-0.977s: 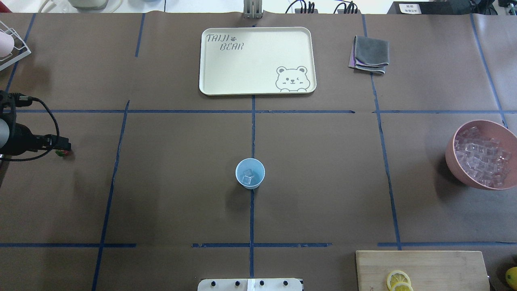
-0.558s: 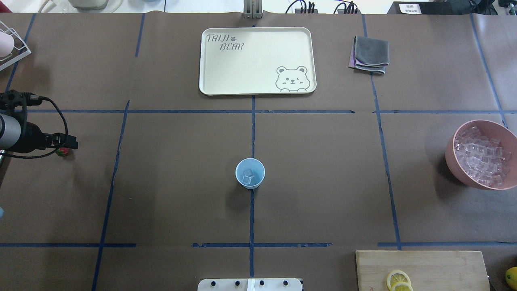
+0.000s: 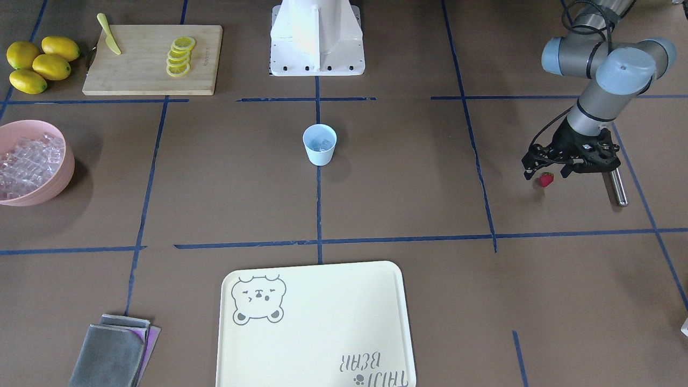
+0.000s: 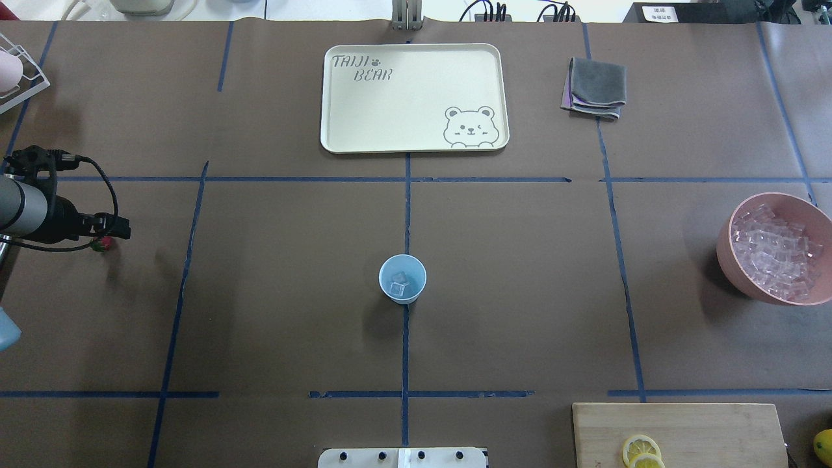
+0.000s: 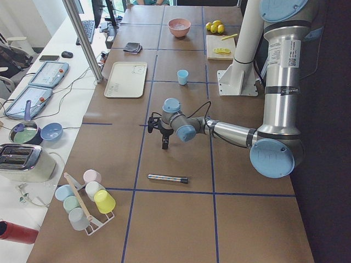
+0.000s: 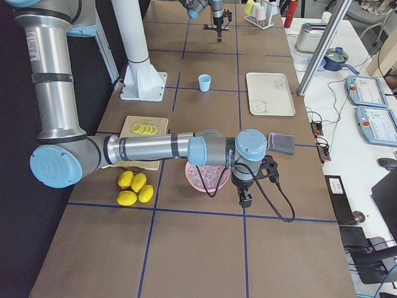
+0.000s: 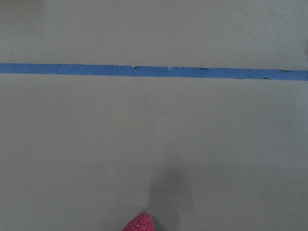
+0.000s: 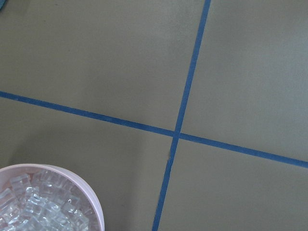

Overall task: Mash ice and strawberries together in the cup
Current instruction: 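Lower the left gripper onto the red strawberry and grasp it, then lift the strawberry with the left gripper and carry it over the cup, then lower the left gripper and release the strawberry into the light-blue cup, then move the left gripper back toward the metal rod near the table edge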

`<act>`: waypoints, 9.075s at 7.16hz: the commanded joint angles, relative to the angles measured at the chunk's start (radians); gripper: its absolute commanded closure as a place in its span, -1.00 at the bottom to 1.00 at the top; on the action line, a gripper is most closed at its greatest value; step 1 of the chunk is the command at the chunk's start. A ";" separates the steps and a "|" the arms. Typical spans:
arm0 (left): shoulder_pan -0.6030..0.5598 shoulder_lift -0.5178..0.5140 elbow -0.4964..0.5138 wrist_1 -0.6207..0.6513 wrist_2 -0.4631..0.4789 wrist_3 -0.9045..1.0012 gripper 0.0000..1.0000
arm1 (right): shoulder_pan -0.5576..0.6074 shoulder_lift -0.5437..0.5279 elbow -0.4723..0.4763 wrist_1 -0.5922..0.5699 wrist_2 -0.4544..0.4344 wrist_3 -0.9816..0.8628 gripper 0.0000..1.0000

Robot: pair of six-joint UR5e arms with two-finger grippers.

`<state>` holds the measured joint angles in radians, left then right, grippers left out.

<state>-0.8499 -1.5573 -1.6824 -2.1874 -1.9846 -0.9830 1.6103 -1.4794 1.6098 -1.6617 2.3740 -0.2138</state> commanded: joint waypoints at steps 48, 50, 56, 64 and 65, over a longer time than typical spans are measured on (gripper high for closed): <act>0.310 -0.735 -0.107 0.582 -0.009 -0.570 -1.00 | 0.000 -0.177 0.010 0.315 0.007 0.134 -0.99; 0.234 -0.649 -0.247 0.768 -0.037 -0.351 -1.00 | 0.000 -0.170 0.012 0.307 0.016 0.134 -0.98; -0.231 -0.247 -0.267 0.796 -0.267 0.438 -1.00 | 0.000 -0.165 0.007 0.303 0.064 0.133 -0.98; -0.296 0.003 0.237 -0.053 -0.260 0.457 -1.00 | 0.000 -0.164 0.007 0.306 0.056 0.131 -0.98; -0.294 0.003 0.246 -0.054 -0.232 0.457 -1.00 | 0.000 -0.165 0.007 0.306 0.056 0.131 -0.98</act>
<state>-1.1454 -1.5549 -1.4670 -2.2111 -2.2446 -0.5236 1.6107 -1.6439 1.6168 -1.3561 2.4313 -0.0830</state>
